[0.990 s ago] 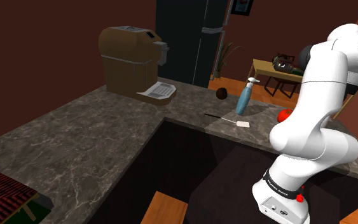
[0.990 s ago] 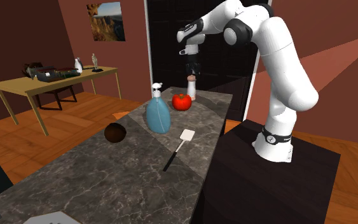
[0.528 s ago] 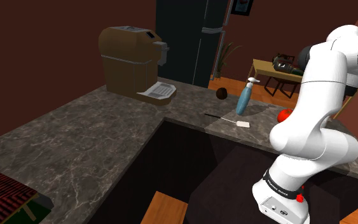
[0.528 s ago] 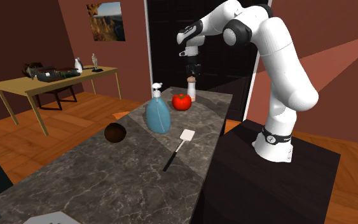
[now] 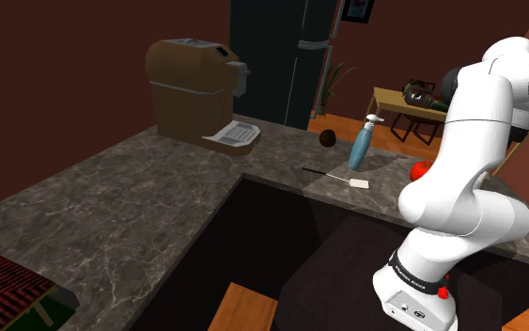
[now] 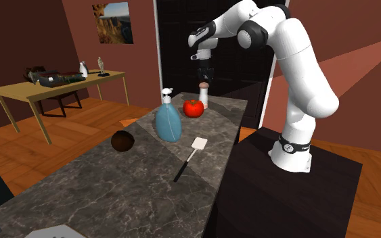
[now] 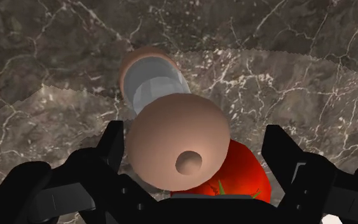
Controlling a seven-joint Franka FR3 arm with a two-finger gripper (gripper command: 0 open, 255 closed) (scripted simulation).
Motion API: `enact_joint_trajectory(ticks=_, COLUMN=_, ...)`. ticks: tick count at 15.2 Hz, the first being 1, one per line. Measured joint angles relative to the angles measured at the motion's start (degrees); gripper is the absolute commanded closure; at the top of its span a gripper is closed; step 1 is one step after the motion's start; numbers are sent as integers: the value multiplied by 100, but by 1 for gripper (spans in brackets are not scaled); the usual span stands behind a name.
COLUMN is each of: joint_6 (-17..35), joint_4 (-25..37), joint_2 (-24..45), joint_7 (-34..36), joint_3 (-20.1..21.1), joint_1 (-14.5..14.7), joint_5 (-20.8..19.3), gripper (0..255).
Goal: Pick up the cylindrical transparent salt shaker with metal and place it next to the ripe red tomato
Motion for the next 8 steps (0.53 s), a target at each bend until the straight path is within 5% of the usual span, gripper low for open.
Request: enact_joint_trajectory(ticks=8, joint_6=-709, joint_4=771, joint_2=-4, joint_7=86, joint_3=-23, joint_1=-205, joint_5=-62, gripper=0)
